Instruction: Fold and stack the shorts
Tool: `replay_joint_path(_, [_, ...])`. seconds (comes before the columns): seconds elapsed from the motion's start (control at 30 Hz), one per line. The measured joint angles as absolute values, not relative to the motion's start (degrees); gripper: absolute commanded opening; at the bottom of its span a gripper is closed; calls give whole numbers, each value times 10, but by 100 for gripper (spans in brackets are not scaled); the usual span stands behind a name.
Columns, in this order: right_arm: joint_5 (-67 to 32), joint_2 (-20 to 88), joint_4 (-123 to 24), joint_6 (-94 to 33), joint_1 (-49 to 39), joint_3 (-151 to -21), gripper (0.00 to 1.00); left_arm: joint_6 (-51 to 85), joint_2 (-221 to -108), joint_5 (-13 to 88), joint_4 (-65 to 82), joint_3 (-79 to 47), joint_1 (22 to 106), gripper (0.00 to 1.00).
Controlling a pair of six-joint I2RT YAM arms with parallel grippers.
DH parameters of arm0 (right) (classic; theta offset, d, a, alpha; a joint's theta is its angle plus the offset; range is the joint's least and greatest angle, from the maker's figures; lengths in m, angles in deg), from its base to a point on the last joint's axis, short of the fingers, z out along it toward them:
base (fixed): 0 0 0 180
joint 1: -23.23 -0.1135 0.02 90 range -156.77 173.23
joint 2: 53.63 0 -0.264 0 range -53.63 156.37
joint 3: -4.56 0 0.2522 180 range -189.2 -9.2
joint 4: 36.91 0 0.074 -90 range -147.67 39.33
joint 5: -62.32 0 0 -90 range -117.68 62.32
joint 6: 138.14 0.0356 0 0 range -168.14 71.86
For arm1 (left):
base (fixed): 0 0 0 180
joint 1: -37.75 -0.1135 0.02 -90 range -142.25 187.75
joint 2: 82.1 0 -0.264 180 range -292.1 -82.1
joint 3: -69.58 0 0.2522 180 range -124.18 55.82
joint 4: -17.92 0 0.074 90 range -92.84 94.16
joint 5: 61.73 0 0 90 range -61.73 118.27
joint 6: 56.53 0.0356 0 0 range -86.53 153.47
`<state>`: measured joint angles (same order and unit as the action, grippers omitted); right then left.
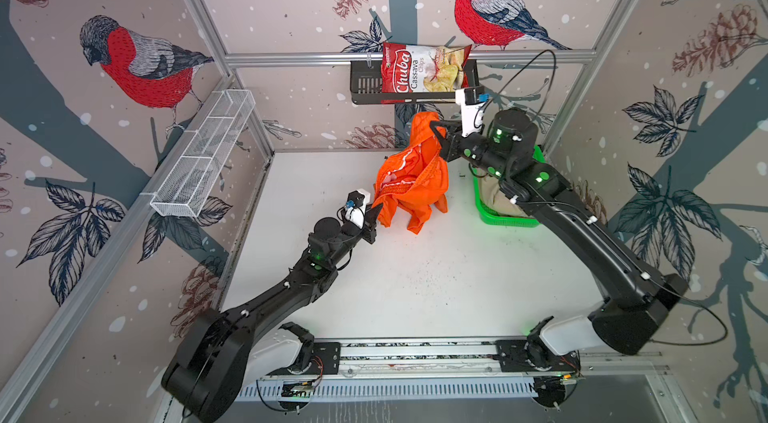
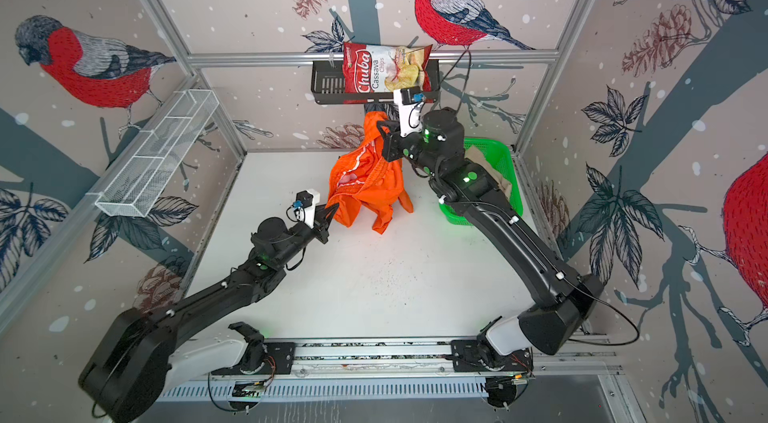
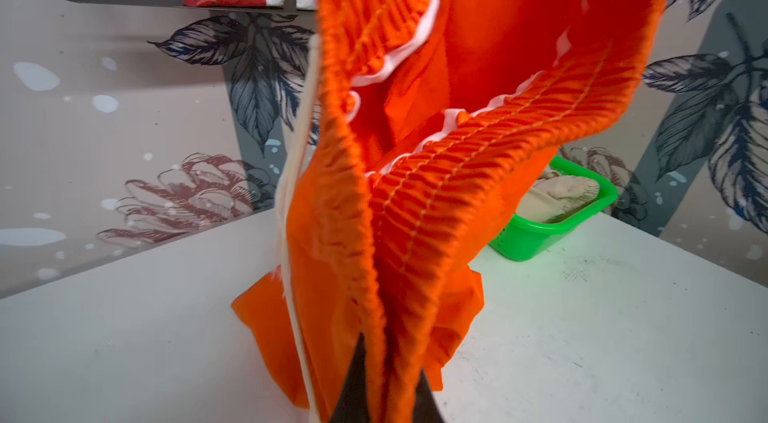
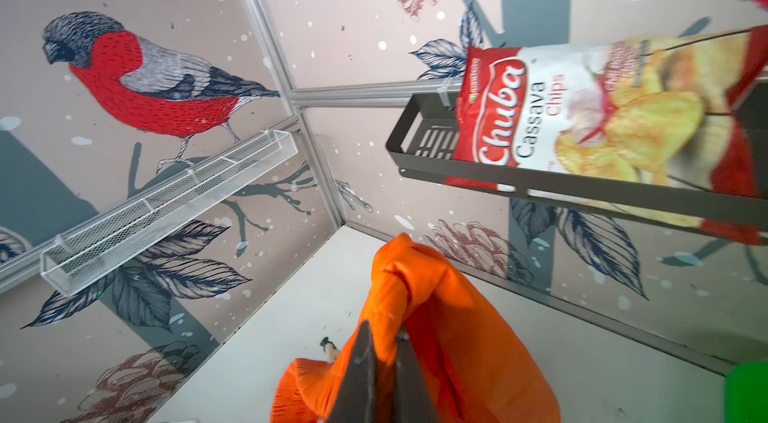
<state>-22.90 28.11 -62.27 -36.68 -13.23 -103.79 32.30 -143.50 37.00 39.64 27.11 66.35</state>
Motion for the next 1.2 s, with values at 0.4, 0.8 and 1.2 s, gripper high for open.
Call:
replay_joint_path(0.4, [-177,160,-640,-325,-35,-849,2,449,-1338,214,-40,12,665,0])
replay_joint_path(0.8, [-103,142,-514,-230,-39,-522,10,617,-1372,191,-162,131,688,0])
replay_joint_path(1.2, [-108,81,-468,-350,-37,-410,87,732,-1375,193,-180,193,699,0])
